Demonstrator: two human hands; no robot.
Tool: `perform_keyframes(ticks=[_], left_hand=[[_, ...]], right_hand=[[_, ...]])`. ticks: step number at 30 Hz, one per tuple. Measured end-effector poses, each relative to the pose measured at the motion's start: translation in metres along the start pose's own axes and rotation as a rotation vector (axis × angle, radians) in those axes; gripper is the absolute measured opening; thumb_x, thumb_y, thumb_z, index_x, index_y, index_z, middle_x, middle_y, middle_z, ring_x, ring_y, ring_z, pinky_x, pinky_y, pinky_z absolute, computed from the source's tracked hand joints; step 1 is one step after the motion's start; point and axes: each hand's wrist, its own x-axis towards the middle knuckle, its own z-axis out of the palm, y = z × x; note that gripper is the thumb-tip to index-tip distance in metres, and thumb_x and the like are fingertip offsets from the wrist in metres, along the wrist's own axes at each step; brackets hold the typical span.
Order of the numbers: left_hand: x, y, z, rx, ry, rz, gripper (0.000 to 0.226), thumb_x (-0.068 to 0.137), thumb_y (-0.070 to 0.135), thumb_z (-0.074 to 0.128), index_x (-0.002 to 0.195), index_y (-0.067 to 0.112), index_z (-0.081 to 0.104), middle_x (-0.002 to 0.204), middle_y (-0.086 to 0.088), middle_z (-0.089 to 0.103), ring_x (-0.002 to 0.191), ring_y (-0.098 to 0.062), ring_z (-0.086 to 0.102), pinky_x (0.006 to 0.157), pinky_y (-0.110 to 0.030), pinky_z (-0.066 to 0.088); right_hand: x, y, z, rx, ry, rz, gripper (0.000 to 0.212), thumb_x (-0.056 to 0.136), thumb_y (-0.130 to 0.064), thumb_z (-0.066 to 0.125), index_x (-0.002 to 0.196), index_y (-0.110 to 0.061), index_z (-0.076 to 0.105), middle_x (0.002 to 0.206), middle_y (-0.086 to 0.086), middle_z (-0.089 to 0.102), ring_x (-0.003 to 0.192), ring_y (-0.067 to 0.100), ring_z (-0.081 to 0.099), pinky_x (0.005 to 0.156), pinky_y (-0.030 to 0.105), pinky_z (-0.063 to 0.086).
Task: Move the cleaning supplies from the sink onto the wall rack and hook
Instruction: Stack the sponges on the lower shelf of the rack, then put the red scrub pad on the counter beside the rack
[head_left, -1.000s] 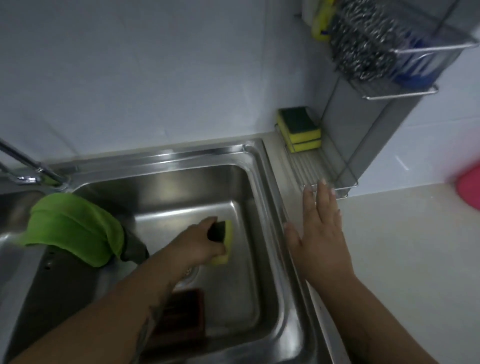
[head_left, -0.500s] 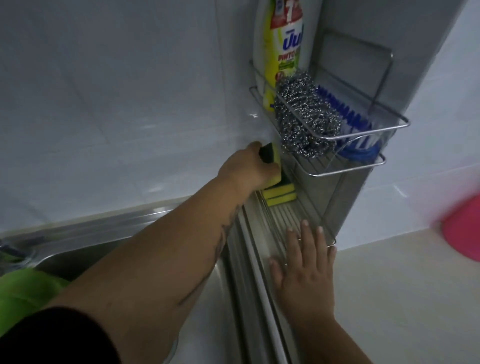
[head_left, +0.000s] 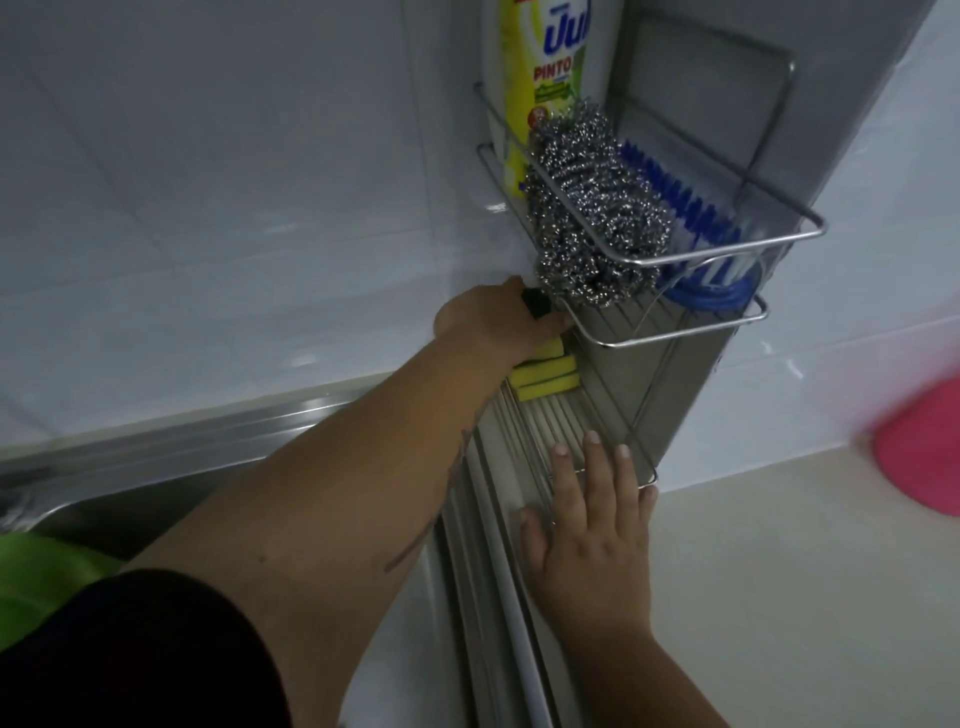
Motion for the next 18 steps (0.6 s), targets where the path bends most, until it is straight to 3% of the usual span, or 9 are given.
perform_keyframes(ticks=[3,7,9,12,15,18], left_hand=[[-0.024,-0.018,-0.010,-0.136,-0.001,0.053,0.074,0.084,0.070,0.042,0.142,0.025,0.041,0.135,-0.006,0.057,0.118,-0.025,0.056,0.082,-0.030,0.044],[-0.074,-0.071,-0.013,-0.217,-0.165,0.041,0.084,0.084,0.065,0.051,0.152,0.027,0.020,0.158,-0.003,0.031,0.141,-0.022,0.033,0.112,-0.033,0.030],[-0.100,-0.104,-0.006,-0.234,-0.187,0.046,0.082,0.083,0.058,0.058,0.151,0.028,0.024,0.154,0.000,0.038,0.140,-0.023,0.037,0.113,-0.033,0.032],[-0.150,-0.154,0.027,-0.222,-0.258,0.088,0.067,0.084,0.041,0.068,0.144,0.030,0.040,0.136,0.014,0.051,0.127,-0.016,0.049,0.090,-0.008,0.036],[-0.196,-0.203,0.079,-0.167,-0.496,0.011,0.072,0.081,0.039,0.072,0.144,0.030,0.040,0.143,0.007,0.050,0.120,-0.013,0.055,0.089,-0.015,0.035],[-0.235,-0.243,0.128,-0.017,-0.646,-0.006,0.064,0.079,0.037,0.071,0.139,0.033,0.049,0.142,0.003,0.053,0.125,-0.016,0.052,0.095,-0.020,0.039]], right_hand=[[0.000,-0.003,-0.007,-0.017,-0.065,0.015,0.066,0.091,-0.044,0.044,0.150,-0.022,0.022,0.158,0.012,0.025,0.148,0.030,0.006,0.119,0.047,0.000],[-0.001,-0.003,-0.020,-0.029,-0.148,-0.011,0.069,0.092,-0.045,0.038,0.151,-0.021,0.014,0.162,0.012,0.008,0.148,0.029,-0.006,0.120,0.050,0.000],[-0.009,-0.009,-0.030,0.018,-0.182,0.010,0.076,0.091,-0.047,0.040,0.153,-0.021,0.005,0.162,0.012,-0.005,0.147,0.028,-0.015,0.119,0.051,0.003],[-0.040,-0.019,-0.041,0.029,-0.280,-0.049,0.083,0.089,-0.055,0.036,0.153,-0.019,-0.002,0.161,0.010,-0.015,0.146,0.026,-0.021,0.116,0.046,-0.001],[-0.083,-0.024,-0.045,0.002,-0.426,-0.122,0.086,0.088,-0.060,0.034,0.153,-0.022,-0.008,0.160,0.006,-0.019,0.145,0.027,-0.021,0.114,0.047,-0.001],[-0.114,-0.023,-0.040,-0.073,-0.519,-0.151,0.085,0.088,-0.062,0.031,0.153,-0.021,-0.004,0.160,0.005,-0.014,0.147,0.027,-0.015,0.114,0.049,0.003]])
